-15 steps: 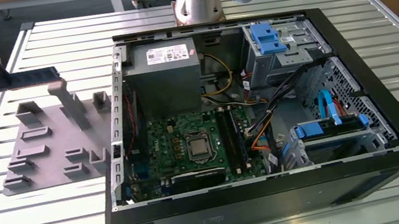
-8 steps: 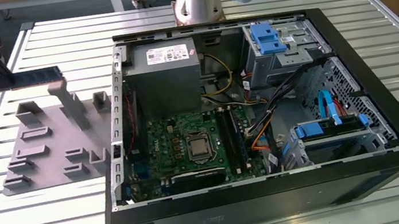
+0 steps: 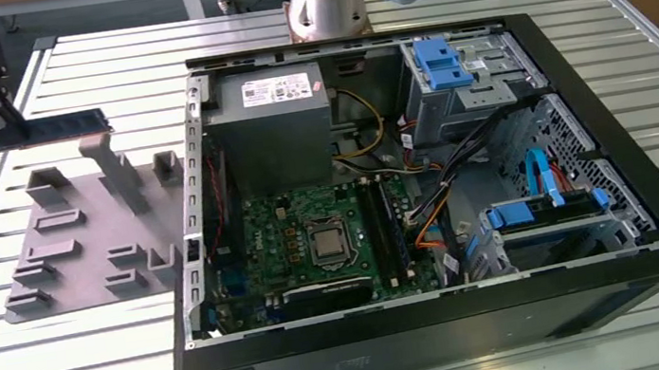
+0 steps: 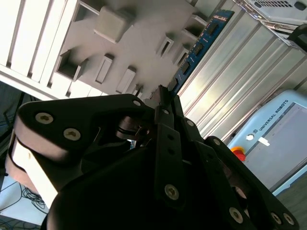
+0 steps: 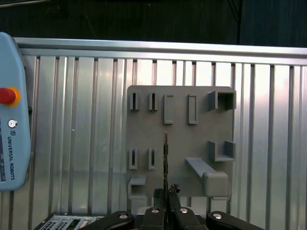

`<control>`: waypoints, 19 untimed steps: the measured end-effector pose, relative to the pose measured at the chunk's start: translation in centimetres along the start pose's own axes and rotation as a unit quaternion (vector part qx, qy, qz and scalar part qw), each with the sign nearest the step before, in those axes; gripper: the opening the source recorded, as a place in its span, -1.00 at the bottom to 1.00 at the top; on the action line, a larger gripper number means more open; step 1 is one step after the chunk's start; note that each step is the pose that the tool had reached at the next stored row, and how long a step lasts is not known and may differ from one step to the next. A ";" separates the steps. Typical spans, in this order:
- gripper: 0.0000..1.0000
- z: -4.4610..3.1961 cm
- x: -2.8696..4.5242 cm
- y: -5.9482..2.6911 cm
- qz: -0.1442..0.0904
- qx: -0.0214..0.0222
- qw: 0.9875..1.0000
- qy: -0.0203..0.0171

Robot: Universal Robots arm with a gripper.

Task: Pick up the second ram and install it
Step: 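Pick up the second ram and move it above second insertion slot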

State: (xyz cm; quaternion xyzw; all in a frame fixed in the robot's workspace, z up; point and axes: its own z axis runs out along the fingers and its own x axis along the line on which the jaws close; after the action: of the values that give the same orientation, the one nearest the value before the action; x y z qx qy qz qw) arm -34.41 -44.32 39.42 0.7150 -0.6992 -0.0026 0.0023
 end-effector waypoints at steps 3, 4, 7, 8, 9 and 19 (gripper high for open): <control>-0.73 0.00 0.00 -0.15 0.000 0.000 1.000 0.000; -0.73 0.00 0.00 -0.19 0.000 0.000 1.000 0.000; -0.73 0.00 0.01 -0.33 0.000 0.000 1.000 0.000; -0.73 -0.01 0.01 -0.37 0.000 0.000 1.000 0.000; -0.73 0.00 0.01 -0.41 0.000 0.000 1.000 0.000; -0.73 -0.01 0.02 -0.85 0.000 0.000 1.000 0.000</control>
State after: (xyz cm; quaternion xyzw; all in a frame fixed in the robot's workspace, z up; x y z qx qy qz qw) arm -33.57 -44.32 39.42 0.7149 -0.6992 -0.0025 0.0023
